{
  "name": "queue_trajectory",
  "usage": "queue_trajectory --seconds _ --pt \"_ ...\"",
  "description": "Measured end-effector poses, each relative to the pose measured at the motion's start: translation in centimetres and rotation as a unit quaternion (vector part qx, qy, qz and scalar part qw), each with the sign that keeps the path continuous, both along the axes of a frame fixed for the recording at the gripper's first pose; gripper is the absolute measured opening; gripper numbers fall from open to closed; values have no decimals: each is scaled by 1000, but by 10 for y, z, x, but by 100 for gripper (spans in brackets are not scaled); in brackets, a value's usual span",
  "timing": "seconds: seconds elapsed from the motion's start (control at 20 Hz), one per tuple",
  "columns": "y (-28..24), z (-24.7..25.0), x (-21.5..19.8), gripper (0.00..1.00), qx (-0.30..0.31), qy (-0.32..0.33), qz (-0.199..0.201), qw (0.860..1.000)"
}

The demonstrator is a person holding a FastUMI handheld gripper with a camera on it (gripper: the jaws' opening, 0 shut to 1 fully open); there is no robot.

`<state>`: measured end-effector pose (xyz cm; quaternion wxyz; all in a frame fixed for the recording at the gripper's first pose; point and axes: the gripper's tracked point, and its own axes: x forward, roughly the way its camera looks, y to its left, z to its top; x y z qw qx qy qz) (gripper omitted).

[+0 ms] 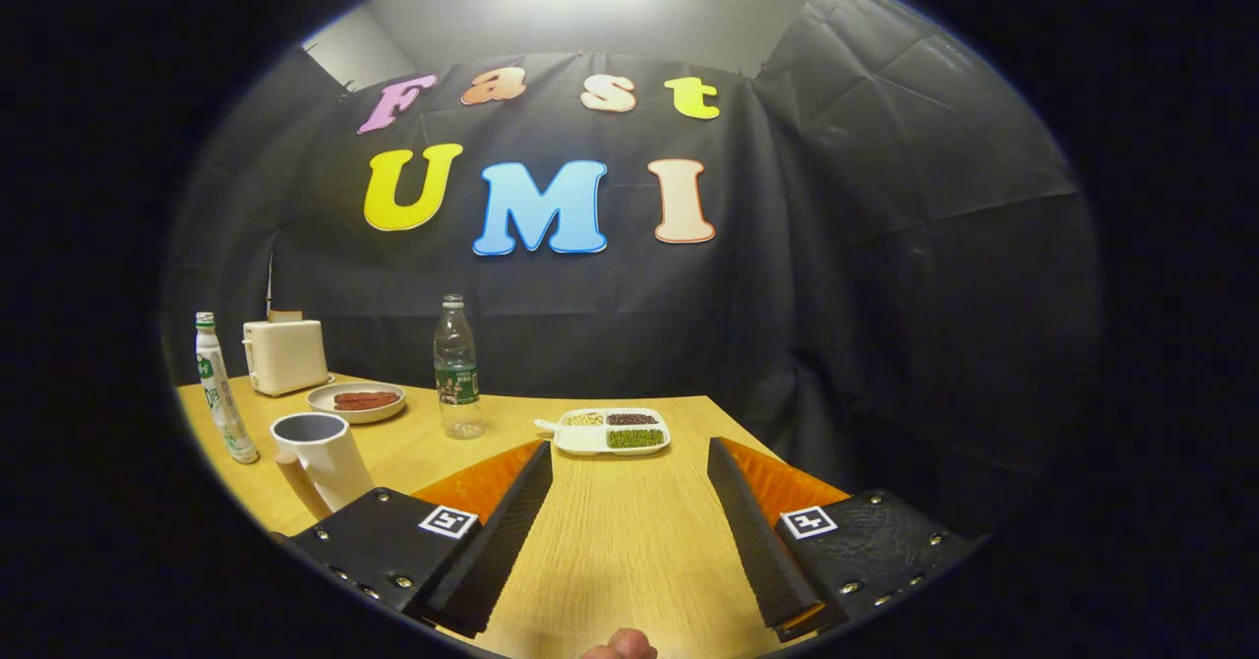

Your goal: Take the bottle from table, then pour the juice into the cup, finally place the bottle on the coaster

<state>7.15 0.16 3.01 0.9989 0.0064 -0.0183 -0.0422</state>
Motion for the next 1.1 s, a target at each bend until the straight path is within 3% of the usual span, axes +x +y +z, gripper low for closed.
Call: queue_trajectory --seconds 0.25,0.45,1.1 --pt "38 23 -18 96 -2 -2 -36 999" --pt "87 44 -36 96 8 -17 -31 999" --pt "297 37 -77 96 -5 -15 123 992"
